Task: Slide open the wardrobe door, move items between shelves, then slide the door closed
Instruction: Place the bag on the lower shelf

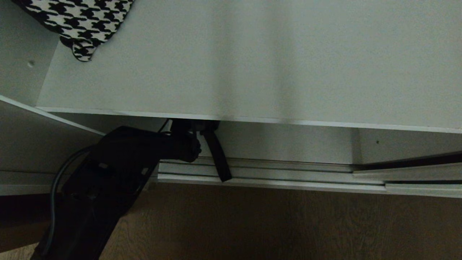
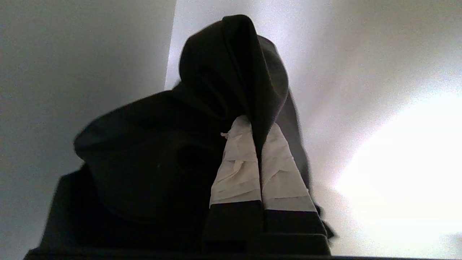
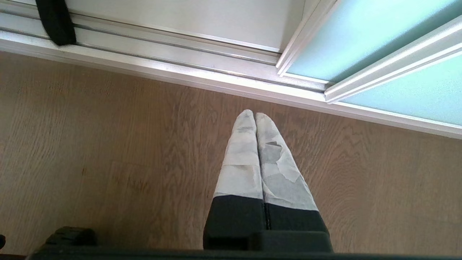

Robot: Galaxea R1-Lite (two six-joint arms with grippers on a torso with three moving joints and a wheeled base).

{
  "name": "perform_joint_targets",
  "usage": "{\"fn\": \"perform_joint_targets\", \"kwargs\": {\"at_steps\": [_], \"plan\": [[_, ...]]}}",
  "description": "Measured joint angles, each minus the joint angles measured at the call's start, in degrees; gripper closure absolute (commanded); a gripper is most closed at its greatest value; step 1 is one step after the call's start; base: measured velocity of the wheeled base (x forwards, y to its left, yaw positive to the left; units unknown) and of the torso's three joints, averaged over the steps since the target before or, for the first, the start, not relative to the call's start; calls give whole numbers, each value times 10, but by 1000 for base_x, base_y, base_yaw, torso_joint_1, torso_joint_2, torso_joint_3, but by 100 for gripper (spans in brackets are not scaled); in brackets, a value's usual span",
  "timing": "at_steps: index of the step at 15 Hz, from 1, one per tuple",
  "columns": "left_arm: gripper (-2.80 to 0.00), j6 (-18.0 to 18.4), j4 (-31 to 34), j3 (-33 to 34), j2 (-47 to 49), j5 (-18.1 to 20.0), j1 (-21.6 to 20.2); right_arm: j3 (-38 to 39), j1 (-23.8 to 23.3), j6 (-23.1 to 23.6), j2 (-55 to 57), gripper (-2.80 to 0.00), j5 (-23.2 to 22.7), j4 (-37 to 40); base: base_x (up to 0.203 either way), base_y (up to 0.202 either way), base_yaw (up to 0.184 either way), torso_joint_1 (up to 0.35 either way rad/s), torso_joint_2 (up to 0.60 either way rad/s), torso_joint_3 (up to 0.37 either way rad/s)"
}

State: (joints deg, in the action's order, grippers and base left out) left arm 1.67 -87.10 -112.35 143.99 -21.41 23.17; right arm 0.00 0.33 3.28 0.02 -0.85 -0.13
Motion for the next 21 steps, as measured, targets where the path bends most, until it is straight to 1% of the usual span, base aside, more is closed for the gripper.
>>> {"fn": "perform_joint_targets", "kwargs": {"at_steps": [4, 11, 21], "plan": [[0, -3, -1, -1, -17, -16, 0, 0, 0, 0, 0, 0, 0, 0, 0, 0, 0, 0, 0, 0], [0, -4, -2, 0, 15, -10, 0, 0, 0, 0, 0, 0, 0, 0, 0, 0, 0, 0, 0, 0], [0, -6, -1, 1, 21, -11, 0, 0, 0, 0, 0, 0, 0, 0, 0, 0, 0, 0, 0, 0]]}}
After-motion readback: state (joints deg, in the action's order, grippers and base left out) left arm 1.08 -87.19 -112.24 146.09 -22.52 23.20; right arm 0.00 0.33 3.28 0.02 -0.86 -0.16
